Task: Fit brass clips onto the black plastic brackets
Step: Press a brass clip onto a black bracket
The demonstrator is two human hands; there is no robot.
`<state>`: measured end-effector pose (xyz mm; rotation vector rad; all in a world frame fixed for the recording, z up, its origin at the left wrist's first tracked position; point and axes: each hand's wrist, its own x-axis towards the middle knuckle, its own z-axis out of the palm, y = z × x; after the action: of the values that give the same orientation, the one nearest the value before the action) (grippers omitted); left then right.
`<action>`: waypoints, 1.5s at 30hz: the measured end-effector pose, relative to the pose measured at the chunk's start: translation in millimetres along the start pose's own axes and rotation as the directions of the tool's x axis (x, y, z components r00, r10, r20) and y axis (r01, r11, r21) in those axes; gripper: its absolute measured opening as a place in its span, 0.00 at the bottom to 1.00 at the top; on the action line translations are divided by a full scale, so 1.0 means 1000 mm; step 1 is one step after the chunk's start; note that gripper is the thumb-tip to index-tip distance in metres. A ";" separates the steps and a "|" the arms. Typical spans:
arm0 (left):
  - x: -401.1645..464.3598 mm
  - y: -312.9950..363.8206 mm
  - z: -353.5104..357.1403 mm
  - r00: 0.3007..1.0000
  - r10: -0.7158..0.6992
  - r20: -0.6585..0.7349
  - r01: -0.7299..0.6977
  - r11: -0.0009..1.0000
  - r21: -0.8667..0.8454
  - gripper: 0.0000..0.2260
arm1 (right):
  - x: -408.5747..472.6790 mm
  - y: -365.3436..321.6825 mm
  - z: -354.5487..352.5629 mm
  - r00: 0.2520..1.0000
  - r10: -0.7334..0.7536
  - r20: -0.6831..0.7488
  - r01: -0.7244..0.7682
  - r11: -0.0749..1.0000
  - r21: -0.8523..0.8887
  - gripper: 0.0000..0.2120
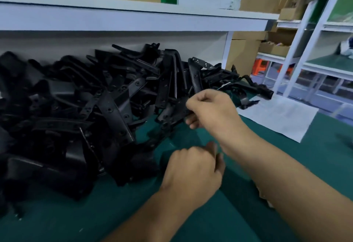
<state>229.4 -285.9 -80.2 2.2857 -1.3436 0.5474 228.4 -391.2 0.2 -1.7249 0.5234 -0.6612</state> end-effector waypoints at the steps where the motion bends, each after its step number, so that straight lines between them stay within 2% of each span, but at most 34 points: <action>1: 0.001 -0.001 -0.003 0.999 -0.014 -0.035 0.012 0.999 -0.049 0.12 | -0.005 0.002 -0.018 1.000 -0.007 -0.004 0.008 0.999 0.050 0.03; 4: 0.003 0.001 -0.004 0.992 -0.074 -0.100 0.054 0.980 -0.190 0.12 | -0.022 0.015 -0.065 0.998 0.016 0.064 -0.034 0.955 0.293 0.01; 7: 0.007 0.002 -0.005 0.966 -0.116 -0.233 0.064 0.973 -0.222 0.09 | -0.035 0.033 -0.091 0.983 0.065 0.174 -0.146 0.850 0.507 0.05; 9: 0.009 0.005 -0.011 0.930 -0.137 -0.340 0.067 0.975 -0.211 0.08 | -0.038 0.041 -0.100 0.974 0.104 0.200 -0.202 0.799 0.566 0.05; 12: 0.007 0.009 -0.006 0.867 -0.156 -0.473 0.088 0.983 -0.163 0.14 | -0.038 0.047 -0.106 0.951 0.126 0.284 -0.268 0.794 0.546 0.06; 13: 0.007 0.010 -0.004 0.866 -0.194 -0.462 0.125 0.976 -0.176 0.19 | -0.038 0.048 -0.106 0.936 0.120 0.330 -0.291 0.792 0.537 0.07; 15: 0.007 0.009 0.000 0.893 -0.287 -0.346 0.207 0.946 -0.251 0.27 | -0.039 0.048 -0.103 0.910 0.097 0.403 -0.331 0.755 0.566 0.06; 18: 0.008 0.004 -0.003 0.916 -0.348 -0.202 0.238 0.873 -0.426 0.27 | -0.039 0.050 -0.103 0.887 0.021 0.462 -0.356 0.669 0.653 0.05; 21: 0.006 0.004 -0.008 0.946 -0.261 -0.191 0.140 0.864 -0.484 0.24 | -0.035 0.049 -0.115 0.897 -0.056 0.439 -0.262 0.732 0.629 0.02; 25: 0.007 0.011 -0.010 0.990 0.015 -0.138 -0.072 0.906 -0.417 0.22 | -0.033 0.047 -0.129 0.897 -0.065 0.437 -0.260 0.720 0.643 0.08; 27: 0.006 0.013 -0.010 0.993 0.117 -0.033 -0.119 0.883 -0.455 0.24 | -0.034 0.049 -0.128 0.875 -0.079 0.478 -0.228 0.805 0.548 0.09; 30: 0.000 0.011 -0.011 0.974 0.163 0.156 -0.018 0.747 -0.665 0.20 | -0.036 0.049 -0.130 0.847 -0.078 0.526 -0.066 0.966 0.249 0.10; 31: 0.000 0.010 -0.012 0.968 0.168 0.187 0.010 0.719 -0.695 0.20 | -0.035 0.049 -0.131 0.849 -0.077 0.522 -0.016 0.985 0.173 0.10; 33: 0.000 0.008 -0.010 0.960 0.123 0.250 0.080 0.737 -0.671 0.20 | -0.034 0.048 -0.135 0.895 -0.058 0.443 0.048 0.998 0.033 0.10; 35: 0.002 0.006 -0.006 0.946 0.063 0.317 0.135 0.814 -0.565 0.25 | -0.030 0.050 -0.143 0.961 -0.049 0.270 0.111 0.970 -0.218 0.10; 37: 0.003 0.006 -0.003 0.930 0.066 0.361 0.123 0.872 -0.475 0.34 | -0.027 0.052 -0.160 0.991 -0.037 0.131 0.100 0.853 -0.513 0.11; 39: 0.004 0.007 -0.001 0.933 0.059 0.354 0.098 0.907 -0.411 0.41 | -0.027 0.049 -0.177 0.974 0.092 0.207 0.060 0.775 -0.630 0.10; 42: 0.006 0.008 0.001 0.965 0.027 0.260 0.058 0.948 -0.312 0.46 | -0.037 0.046 -0.178 0.836 0.299 0.459 0.081 0.761 -0.644 0.08; 43: 0.007 0.009 0.001 0.971 0.033 0.238 0.041 0.953 -0.301 0.46 | -0.039 0.045 -0.174 0.808 0.321 0.494 0.105 0.747 -0.656 0.10; 45: 0.009 0.010 0.000 0.966 0.050 0.252 0.035 0.946 -0.321 0.46 | -0.041 0.044 -0.166 0.802 0.315 0.507 0.150 0.716 -0.682 0.10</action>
<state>224.9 -297.0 -74.0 2.1287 -1.4397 0.0210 85.9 -494.6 -18.6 -2.4683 0.4149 0.2461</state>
